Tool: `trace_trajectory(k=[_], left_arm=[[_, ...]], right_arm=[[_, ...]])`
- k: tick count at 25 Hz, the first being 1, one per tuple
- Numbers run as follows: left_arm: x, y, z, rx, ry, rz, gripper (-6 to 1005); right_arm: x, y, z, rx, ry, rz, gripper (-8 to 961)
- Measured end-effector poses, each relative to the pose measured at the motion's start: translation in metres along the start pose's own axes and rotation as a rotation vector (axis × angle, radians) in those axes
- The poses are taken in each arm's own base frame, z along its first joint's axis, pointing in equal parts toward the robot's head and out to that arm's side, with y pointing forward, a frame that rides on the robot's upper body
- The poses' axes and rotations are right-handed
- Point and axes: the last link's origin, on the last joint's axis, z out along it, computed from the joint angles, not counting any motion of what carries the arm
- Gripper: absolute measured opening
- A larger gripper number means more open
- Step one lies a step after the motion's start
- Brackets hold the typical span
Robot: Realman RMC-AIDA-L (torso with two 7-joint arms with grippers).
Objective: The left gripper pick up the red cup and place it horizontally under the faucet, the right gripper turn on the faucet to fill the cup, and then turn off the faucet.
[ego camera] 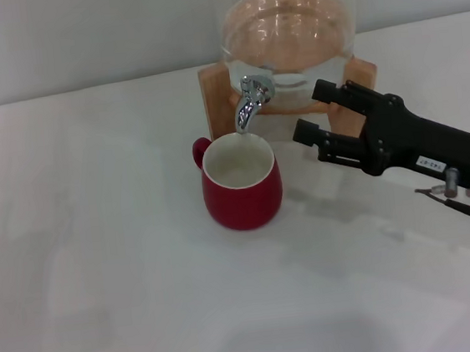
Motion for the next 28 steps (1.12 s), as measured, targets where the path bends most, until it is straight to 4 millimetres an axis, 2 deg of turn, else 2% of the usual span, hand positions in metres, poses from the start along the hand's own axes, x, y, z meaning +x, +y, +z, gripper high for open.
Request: trace_trajectory(k=[13, 22, 28], left_arm=[[0.000, 0.001, 0.000, -0.002, -0.001, 0.000, 881], [0.000, 0.003, 0.001, -0.010, 0.002, 0.001, 881], [0.001, 0.003, 0.001, -0.012, 0.005, 0.000, 881]], right_arm=[[0.008, 0.016, -0.001, -0.081, 0.019, 0.025, 873], [0.011, 0.019, 0.011, -0.118, 0.049, 0.030, 873], [0.013, 0.017, 0.030, -0.133, 0.077, 0.027, 873]])
